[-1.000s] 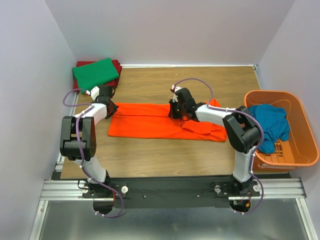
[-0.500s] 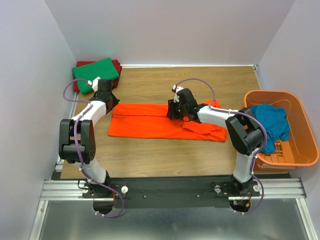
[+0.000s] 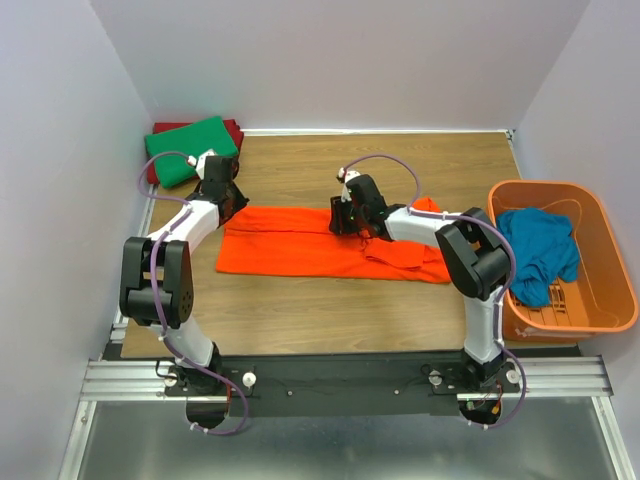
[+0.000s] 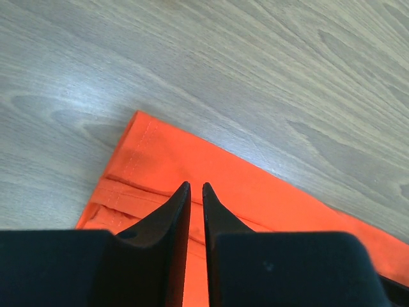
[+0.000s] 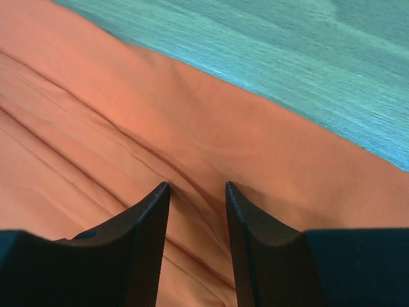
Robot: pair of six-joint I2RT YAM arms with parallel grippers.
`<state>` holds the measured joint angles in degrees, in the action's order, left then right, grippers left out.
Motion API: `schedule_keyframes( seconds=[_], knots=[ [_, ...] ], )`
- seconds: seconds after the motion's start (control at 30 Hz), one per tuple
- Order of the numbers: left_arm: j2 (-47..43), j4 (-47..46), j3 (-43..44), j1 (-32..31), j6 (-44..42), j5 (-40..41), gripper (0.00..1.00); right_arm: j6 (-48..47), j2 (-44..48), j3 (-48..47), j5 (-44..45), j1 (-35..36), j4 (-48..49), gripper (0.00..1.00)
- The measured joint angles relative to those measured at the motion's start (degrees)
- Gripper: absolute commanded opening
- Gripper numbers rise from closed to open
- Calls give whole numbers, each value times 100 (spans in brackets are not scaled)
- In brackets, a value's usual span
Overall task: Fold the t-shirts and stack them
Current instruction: Fold the other side of the tshirt into a rectangle
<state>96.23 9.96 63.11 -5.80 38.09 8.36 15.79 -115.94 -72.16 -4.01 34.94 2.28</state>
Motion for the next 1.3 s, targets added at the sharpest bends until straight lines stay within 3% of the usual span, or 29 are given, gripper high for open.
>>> schedule_keyframes(
  seconds=[0.1,0.27,0.37,0.83,1.3],
  knots=[
    [0,0,0,4,-13,-7,20,-2,-4,0,-2,2,15,37],
    [2,0,0,4,-13,-9,20,4,9,48,0,37,44,31],
    [9,0,0,4,-13,-11,20,13,63,162,2,57,107,22],
    [260,0,83,-48,-37,-153,20,20,507,612,-142,74,240,22],
    [1016,131,1084,-708,-103,-155,20,17,507,931,-509,116,415,23]
  ],
)
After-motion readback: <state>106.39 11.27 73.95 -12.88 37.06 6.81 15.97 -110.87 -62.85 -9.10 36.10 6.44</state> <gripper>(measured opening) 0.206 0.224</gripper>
